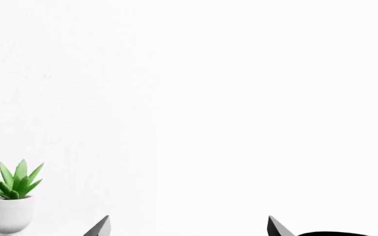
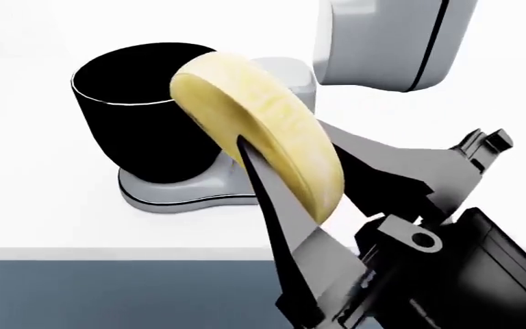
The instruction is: Place the cheese in the stand mixer bowl.
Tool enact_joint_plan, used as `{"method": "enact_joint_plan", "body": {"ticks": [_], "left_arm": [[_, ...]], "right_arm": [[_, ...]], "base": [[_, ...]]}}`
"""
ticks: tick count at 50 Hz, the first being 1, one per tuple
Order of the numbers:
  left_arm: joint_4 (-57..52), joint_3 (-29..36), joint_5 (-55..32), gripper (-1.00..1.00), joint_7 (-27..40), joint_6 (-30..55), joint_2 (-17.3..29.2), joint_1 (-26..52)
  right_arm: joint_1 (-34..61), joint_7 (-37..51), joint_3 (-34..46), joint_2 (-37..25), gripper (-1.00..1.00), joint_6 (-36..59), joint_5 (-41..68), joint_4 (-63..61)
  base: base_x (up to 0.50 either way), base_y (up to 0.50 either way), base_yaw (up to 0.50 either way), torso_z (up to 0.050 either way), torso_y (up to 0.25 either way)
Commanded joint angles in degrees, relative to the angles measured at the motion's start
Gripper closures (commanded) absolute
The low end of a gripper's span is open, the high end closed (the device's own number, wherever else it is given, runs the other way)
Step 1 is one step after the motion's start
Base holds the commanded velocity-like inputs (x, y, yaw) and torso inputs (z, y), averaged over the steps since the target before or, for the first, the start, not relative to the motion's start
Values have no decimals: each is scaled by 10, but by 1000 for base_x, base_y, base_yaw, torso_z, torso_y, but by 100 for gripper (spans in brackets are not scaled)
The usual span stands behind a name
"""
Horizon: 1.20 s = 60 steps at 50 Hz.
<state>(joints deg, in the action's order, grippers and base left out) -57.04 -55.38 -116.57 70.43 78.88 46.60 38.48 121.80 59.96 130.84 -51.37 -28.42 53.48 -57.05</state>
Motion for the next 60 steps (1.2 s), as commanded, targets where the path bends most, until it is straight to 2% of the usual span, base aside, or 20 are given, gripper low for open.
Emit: {"method": "enact_joint_plan", "body": {"ticks": [1, 31, 52, 60], "left_arm": [[0, -4, 4, -100, -6, 5, -5, -2], [1, -18, 19, -100, -24, 19, -19, -7], [2, -25, 29, -100, -38, 25, -26, -10], [2, -28, 35, -100, -44, 28, -31, -12]], "right_arm": [[47, -8, 62, 63, 100, -80, 49, 89], [-17, -118, -14, 210, 100, -118, 196, 280], [-60, -47, -86, 333, 100, -118, 258, 328], [-65, -49, -111, 368, 100, -113, 296, 363]], "base": [[0, 0, 0, 0, 0], [0, 0, 0, 0, 0], [0, 0, 0, 0, 0], [0, 0, 0, 0, 0]]}}
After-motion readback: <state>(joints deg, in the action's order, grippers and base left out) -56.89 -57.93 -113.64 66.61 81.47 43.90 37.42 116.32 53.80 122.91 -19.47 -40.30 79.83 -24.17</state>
